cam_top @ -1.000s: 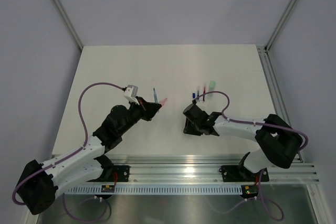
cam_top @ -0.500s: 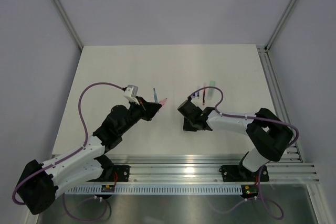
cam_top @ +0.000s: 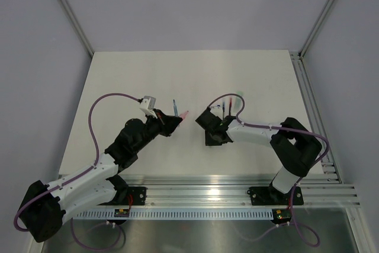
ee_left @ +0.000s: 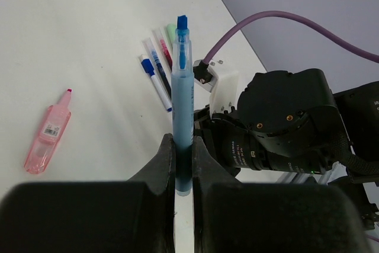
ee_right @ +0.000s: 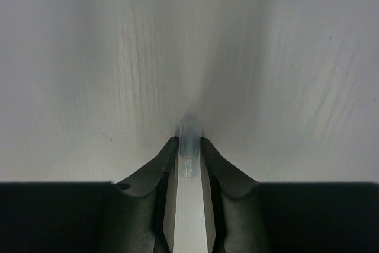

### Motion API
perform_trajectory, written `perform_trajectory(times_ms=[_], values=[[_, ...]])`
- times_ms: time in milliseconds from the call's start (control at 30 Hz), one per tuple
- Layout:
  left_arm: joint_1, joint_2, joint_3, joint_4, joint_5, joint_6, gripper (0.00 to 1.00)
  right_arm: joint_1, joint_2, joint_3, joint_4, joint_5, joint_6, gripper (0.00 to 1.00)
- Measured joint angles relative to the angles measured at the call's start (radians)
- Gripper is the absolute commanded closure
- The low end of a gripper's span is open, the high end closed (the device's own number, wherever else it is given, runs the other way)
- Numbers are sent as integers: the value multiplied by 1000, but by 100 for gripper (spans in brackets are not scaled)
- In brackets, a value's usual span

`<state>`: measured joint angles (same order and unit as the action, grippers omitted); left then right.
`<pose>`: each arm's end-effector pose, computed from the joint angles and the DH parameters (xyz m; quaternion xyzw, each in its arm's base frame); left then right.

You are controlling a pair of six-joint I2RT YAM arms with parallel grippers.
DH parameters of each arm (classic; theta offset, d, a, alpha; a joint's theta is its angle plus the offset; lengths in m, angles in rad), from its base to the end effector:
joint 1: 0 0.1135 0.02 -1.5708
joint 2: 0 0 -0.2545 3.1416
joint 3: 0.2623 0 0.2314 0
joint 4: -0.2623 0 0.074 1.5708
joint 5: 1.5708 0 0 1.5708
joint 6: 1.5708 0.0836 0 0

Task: Insert the pens into the pen caps

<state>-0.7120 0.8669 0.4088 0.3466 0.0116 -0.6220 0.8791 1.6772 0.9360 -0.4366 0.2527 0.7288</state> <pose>0.1802 -0.1568 0.2450 0.0374 0.7445 -0.4158 0.5211 0.2149 0.2268 0.1168 -0.0485 0.9720 0.0537 0.2234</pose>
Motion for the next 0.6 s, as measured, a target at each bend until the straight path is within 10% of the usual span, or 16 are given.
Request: perform_trajectory(times_ms=[267,600], values=[[0,0,0,2,4,0,100,0,41,46,-14,20,-26,69],[0,0,0,3,4,-1,100,0,39,42,7,41,-34,100]])
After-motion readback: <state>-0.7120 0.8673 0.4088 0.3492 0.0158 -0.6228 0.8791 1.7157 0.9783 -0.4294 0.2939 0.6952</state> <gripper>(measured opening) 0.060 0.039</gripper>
